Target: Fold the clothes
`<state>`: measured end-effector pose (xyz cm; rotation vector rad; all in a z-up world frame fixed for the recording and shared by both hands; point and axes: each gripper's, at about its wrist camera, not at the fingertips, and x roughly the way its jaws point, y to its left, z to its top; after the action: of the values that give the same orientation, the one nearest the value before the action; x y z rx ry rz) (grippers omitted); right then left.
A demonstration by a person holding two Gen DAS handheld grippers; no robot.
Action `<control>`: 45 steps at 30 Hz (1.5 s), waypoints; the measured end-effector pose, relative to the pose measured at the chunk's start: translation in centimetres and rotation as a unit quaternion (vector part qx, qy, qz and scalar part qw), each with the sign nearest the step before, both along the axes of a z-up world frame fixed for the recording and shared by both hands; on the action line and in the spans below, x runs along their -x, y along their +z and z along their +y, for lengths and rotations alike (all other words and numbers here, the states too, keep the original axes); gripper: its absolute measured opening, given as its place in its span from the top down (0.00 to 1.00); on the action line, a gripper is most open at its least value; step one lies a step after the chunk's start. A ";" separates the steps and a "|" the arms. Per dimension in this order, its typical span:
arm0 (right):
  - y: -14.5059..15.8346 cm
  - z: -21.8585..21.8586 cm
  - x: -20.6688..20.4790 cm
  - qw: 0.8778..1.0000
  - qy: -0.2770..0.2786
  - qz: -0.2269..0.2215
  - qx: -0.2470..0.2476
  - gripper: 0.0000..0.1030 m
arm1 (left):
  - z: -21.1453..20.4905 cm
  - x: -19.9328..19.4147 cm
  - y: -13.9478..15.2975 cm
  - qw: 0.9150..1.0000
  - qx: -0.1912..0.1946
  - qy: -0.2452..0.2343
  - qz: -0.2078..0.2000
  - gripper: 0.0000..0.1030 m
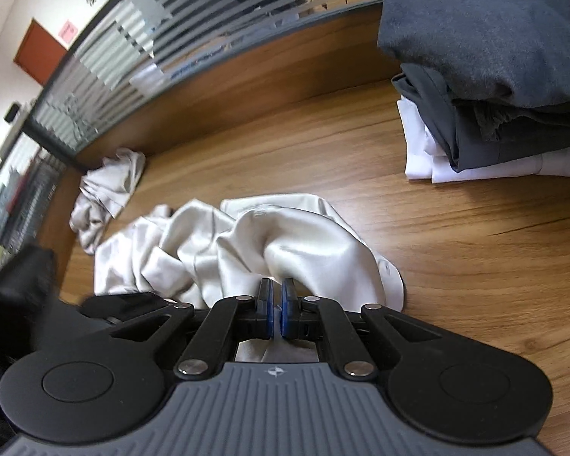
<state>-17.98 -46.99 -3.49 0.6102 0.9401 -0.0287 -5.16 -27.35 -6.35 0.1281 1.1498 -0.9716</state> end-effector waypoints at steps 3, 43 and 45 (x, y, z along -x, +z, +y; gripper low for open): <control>-0.7 0.5 -0.3 1.000 0.007 0.004 0.003 0.96 | 0.9 -0.5 1.1 0.999 0.022 0.029 0.023 0.23; -2.8 2.5 0.6 0.996 -0.008 0.040 0.075 0.91 | 1.7 -3.2 -0.1 0.972 0.067 0.134 0.183 0.97; -2.6 2.5 0.5 0.998 0.002 0.035 0.059 0.87 | 1.5 -3.1 0.0 0.973 0.066 0.128 0.181 0.97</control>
<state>-18.49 -44.53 -6.10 0.5007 0.9999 -0.1017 -2.01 -25.87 -6.32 -0.3100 1.3902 -0.8568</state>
